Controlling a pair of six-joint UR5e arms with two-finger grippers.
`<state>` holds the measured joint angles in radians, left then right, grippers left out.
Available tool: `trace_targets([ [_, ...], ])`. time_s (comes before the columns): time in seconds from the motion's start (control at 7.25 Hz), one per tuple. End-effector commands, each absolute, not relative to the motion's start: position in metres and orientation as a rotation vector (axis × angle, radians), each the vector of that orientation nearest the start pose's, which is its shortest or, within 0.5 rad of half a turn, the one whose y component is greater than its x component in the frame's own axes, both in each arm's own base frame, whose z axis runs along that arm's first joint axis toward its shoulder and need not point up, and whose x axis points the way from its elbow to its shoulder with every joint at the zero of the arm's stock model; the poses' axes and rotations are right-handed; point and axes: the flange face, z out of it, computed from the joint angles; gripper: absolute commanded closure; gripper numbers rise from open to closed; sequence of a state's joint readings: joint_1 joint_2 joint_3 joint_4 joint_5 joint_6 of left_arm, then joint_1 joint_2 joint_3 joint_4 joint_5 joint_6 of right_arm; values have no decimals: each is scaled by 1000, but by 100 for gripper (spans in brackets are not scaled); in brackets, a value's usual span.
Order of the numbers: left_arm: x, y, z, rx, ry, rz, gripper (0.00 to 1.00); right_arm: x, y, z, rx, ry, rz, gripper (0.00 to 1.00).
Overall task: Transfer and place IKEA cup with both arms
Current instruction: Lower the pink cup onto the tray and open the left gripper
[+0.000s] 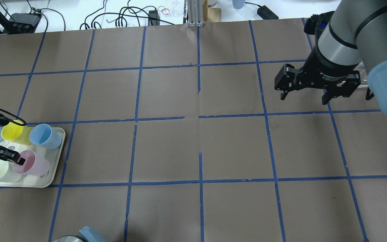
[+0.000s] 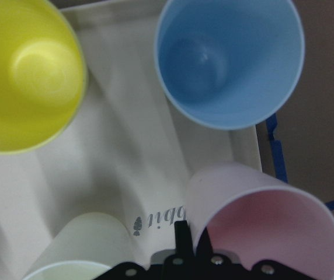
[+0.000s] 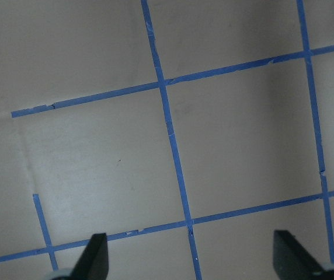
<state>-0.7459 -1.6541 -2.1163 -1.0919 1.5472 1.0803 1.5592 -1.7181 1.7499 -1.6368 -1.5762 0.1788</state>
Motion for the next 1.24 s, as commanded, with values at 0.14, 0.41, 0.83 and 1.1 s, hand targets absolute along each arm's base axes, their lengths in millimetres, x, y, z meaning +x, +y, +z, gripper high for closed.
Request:
trace_targets([
  [0.14, 227, -394, 239, 411, 3258, 123, 100, 130, -433, 475, 299, 3096, -39, 0],
  [0.41, 226, -390, 233, 411, 3257, 161, 100, 131, -434, 473, 299, 3090, -36, 0],
  [0.83, 227, -390, 229, 413, 3251, 187, 74, 131, -433, 472, 302, 3093, -31, 0],
  [1.1, 228, -391, 233, 413, 3249, 191, 41, 131, -432, 471, 314, 3095, -20, 0],
])
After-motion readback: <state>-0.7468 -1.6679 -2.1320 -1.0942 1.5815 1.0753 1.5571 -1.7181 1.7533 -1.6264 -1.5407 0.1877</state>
